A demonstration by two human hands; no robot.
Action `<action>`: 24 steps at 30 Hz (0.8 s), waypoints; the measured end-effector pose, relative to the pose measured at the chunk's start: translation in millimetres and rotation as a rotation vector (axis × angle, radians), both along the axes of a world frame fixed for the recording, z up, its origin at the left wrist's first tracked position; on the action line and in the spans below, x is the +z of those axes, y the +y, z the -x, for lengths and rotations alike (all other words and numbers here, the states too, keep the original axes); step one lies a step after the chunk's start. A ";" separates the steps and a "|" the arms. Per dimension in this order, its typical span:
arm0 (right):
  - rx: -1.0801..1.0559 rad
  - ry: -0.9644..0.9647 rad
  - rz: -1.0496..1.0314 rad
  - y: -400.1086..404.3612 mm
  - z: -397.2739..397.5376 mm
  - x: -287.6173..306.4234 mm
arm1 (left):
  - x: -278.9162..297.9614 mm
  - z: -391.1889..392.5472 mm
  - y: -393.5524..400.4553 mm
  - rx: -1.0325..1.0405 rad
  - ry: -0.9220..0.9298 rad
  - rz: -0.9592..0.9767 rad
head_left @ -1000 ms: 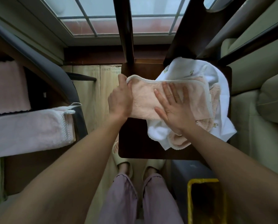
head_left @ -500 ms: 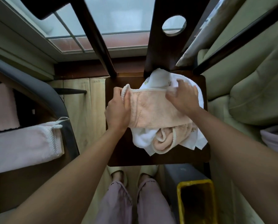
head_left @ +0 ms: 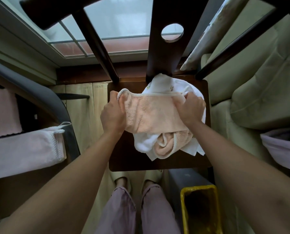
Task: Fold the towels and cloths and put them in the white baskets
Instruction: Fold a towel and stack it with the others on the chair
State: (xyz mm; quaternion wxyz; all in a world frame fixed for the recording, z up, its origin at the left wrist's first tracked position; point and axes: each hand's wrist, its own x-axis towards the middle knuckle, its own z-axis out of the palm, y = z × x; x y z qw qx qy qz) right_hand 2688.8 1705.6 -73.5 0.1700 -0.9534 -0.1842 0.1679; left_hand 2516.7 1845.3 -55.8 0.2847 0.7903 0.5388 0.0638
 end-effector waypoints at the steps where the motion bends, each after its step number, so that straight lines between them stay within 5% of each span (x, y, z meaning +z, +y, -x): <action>1: 0.029 -0.058 -0.086 1.9 6.0 3.2 | -0.7 0.3 -1.4 -0.004 0.022 -0.001; 11: 0.013 -0.099 -0.352 -2.4 20.4 21.4 | -3.0 14.6 3.7 -0.004 0.109 -0.004; 24: -0.002 0.068 0.028 -18.1 57.8 53.8 | 32.3 67.8 27.7 -0.063 0.163 0.014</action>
